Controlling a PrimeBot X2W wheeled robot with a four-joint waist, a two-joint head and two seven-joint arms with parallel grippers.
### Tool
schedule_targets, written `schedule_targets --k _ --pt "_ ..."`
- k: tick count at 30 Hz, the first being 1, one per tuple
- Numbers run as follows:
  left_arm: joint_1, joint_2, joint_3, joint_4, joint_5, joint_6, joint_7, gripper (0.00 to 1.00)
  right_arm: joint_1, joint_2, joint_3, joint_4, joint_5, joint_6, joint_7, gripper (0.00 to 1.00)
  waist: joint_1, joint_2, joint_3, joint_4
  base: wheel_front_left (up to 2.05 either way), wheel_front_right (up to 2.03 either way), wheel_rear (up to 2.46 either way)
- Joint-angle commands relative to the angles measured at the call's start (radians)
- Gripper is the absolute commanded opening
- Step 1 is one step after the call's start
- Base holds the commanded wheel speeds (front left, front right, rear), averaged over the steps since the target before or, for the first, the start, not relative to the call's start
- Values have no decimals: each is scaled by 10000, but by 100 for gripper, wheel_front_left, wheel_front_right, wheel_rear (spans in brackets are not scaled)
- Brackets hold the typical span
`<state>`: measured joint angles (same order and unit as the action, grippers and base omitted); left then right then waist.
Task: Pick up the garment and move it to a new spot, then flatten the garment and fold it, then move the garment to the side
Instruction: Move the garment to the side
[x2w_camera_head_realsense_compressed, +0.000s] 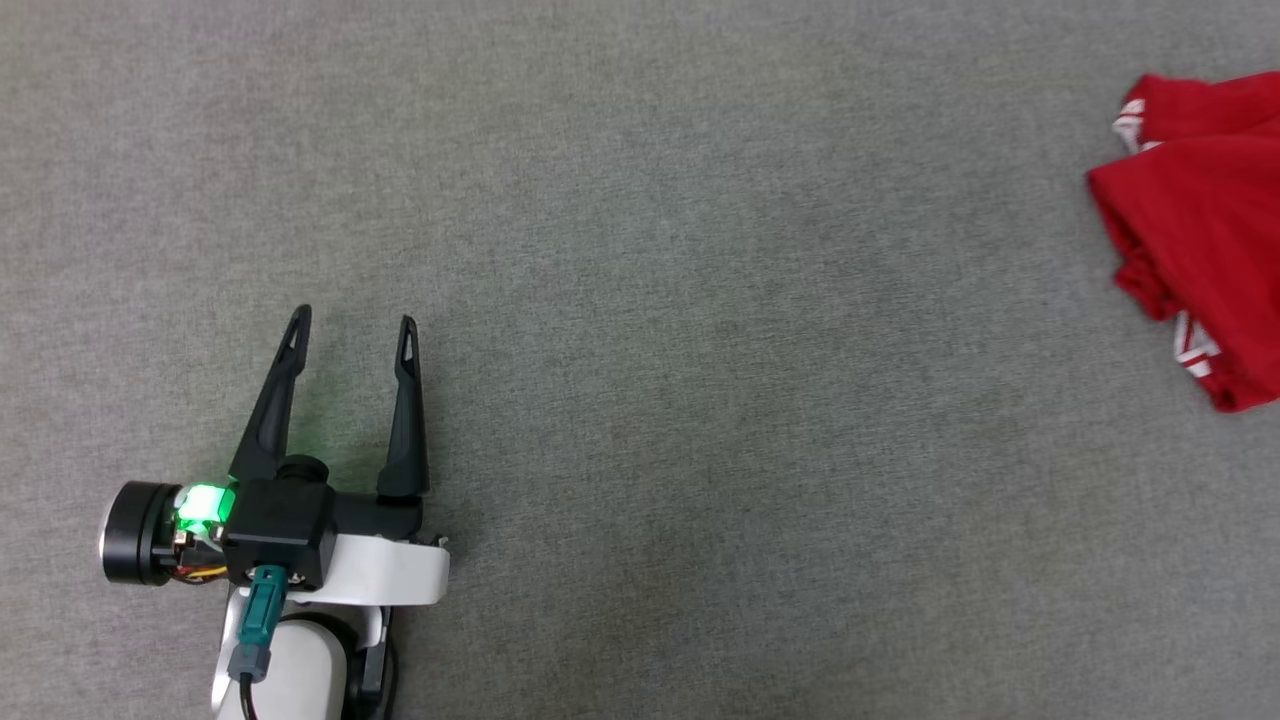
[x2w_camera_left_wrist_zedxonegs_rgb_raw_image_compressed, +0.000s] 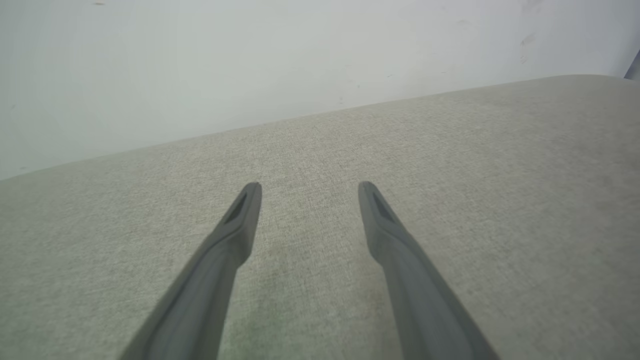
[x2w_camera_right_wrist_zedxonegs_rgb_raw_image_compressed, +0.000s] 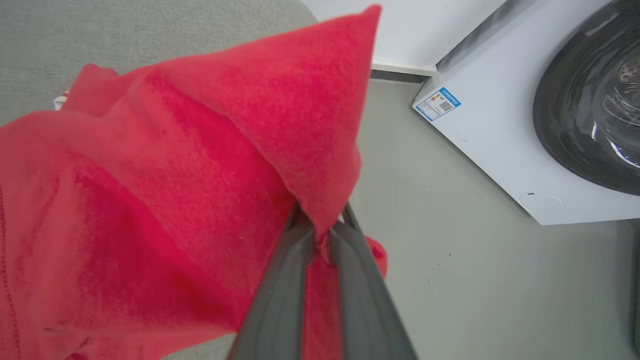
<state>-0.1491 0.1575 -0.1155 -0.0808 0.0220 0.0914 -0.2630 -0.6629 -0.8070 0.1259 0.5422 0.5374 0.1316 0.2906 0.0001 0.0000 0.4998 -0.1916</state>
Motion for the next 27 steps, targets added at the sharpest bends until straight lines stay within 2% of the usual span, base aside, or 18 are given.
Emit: schedule_targets --k 1,7,8,9,18,27 --pt "-162 69 -17 -103 -15 64 -21 100 -240 -98 -221 269 -121 -20 -29 0 -1 0 184 105 0 0 0" --pt "-220 98 -124 -211 -42 152 -21 100 -454 238 -669 906 -476 -18 -241 0 -1 0 226 199 0 0 0" --pt "-198 99 -136 -194 -66 173 -21 100 -437 403 -721 1043 -412 -17 -191 38 -1 0 180 215 0 0 0" --pt "-163 97 -143 -168 -78 188 -21 100 -411 423 -728 1100 -501 -18 -240 100 -1 0 113 231 0 0 0" --pt "458 -47 -204 84 -268 391 -21 100 -40 800 -1013 1381 -1631 -18 -1640 100 -1 0 -1317 374 0 0 0" --pt "1477 -241 42 346 -553 527 -21 100 852 1733 -1558 -408 -2368 -18 -3570 100 -1 0 -2817 592 0 0 0"
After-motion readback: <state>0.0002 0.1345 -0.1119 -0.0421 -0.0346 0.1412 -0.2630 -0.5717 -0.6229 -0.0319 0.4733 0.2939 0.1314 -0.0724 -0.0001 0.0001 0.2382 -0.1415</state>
